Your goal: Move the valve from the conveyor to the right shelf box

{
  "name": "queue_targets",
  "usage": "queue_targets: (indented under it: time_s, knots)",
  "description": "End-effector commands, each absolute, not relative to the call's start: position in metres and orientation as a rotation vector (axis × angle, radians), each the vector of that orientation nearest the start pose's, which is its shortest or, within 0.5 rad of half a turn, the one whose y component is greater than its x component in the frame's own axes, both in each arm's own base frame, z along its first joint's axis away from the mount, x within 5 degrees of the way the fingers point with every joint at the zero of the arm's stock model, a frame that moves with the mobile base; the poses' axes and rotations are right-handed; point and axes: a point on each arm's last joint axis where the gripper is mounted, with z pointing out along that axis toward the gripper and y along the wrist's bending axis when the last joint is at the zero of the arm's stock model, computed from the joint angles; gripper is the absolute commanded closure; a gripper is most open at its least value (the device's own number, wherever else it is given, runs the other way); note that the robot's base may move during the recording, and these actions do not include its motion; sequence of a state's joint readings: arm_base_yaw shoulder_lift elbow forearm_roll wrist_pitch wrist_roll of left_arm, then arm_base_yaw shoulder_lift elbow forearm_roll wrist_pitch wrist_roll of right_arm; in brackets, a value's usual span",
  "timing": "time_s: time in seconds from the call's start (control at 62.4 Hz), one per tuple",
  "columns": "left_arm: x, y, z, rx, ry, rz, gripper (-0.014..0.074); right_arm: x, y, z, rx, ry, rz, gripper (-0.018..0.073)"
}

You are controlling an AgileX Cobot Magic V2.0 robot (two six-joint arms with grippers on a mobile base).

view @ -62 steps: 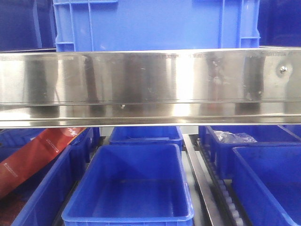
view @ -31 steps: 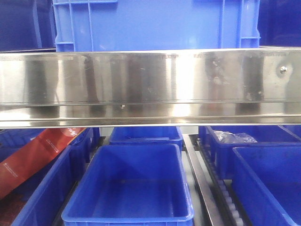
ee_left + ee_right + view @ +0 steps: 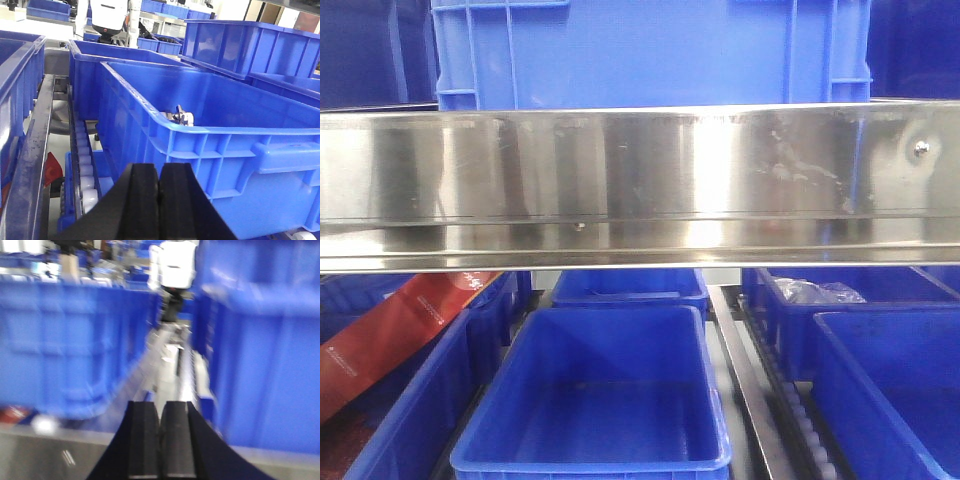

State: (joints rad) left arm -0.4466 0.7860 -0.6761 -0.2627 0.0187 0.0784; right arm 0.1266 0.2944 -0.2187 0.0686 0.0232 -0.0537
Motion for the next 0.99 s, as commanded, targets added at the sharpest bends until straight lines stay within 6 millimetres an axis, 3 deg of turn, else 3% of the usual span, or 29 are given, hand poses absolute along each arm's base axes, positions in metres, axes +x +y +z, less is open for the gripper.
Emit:
queue_targets:
  time_s: [0.0,0.224,0.977]
  knots:
    - [0.153,-0.072,0.364,0.205,1.602,-0.488,0.0707,0.076,0.007,0.247,-0.064,1.568,0.080,0.0727]
    - [0.153,-0.072,0.364,0.205,1.602,-0.488,0.0707,0.062,0.005,0.210,-0.053,1.546,0.070,0.0727]
    - [0.153,-0.072,0.364,0.205,1.602,-0.488,0.0707,0.056,0.004,0.214,-0.049,1.474,0.070,0.0727]
